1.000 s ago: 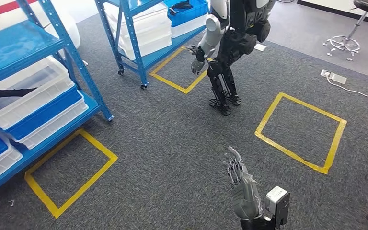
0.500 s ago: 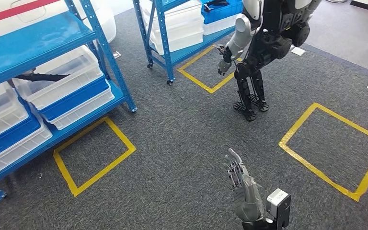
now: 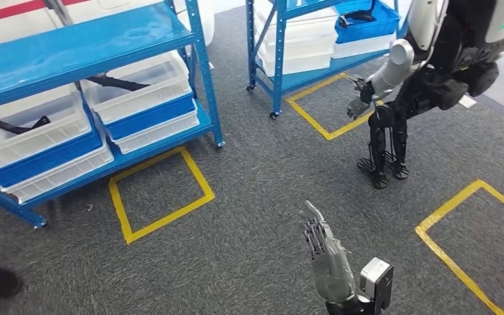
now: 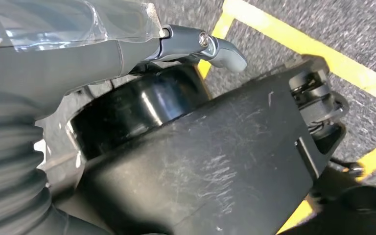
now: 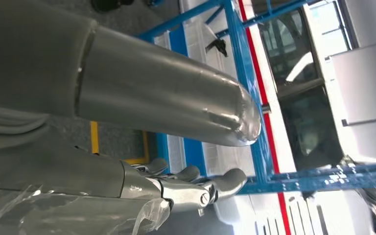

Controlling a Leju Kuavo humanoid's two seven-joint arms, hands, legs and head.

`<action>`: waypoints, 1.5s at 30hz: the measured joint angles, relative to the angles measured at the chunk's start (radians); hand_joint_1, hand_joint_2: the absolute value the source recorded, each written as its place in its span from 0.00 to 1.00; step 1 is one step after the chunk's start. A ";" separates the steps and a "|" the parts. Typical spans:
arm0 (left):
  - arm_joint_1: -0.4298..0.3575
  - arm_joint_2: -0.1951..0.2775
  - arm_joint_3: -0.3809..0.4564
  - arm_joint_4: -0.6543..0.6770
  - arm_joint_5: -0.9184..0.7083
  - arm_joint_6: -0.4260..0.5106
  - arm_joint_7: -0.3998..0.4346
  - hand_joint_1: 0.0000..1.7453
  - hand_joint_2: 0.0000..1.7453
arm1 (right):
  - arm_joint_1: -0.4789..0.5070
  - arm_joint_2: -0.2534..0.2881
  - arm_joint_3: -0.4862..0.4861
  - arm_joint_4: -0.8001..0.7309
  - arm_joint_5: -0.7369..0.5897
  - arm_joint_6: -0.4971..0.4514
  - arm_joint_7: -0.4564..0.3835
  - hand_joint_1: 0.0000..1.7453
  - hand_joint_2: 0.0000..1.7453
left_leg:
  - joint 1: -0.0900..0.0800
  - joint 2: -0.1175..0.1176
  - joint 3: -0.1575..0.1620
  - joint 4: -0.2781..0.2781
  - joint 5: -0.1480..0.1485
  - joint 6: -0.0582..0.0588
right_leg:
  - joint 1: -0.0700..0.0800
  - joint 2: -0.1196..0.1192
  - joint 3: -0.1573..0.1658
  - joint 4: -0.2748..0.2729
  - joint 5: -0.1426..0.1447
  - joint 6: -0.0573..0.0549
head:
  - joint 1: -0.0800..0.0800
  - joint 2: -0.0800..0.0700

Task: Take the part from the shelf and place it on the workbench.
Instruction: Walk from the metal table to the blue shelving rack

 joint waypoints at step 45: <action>-0.008 0.011 0.001 0.000 -0.003 -0.006 -0.011 0.00 1.00 | 0.012 -0.006 0.012 0.017 0.019 0.066 -0.038 0.00 0.00 | 0.025 0.006 -0.148 0.292 -0.129 -0.072 | -0.021 -0.012 0.077 -0.216 0.124 -0.025 | 0.002 0.000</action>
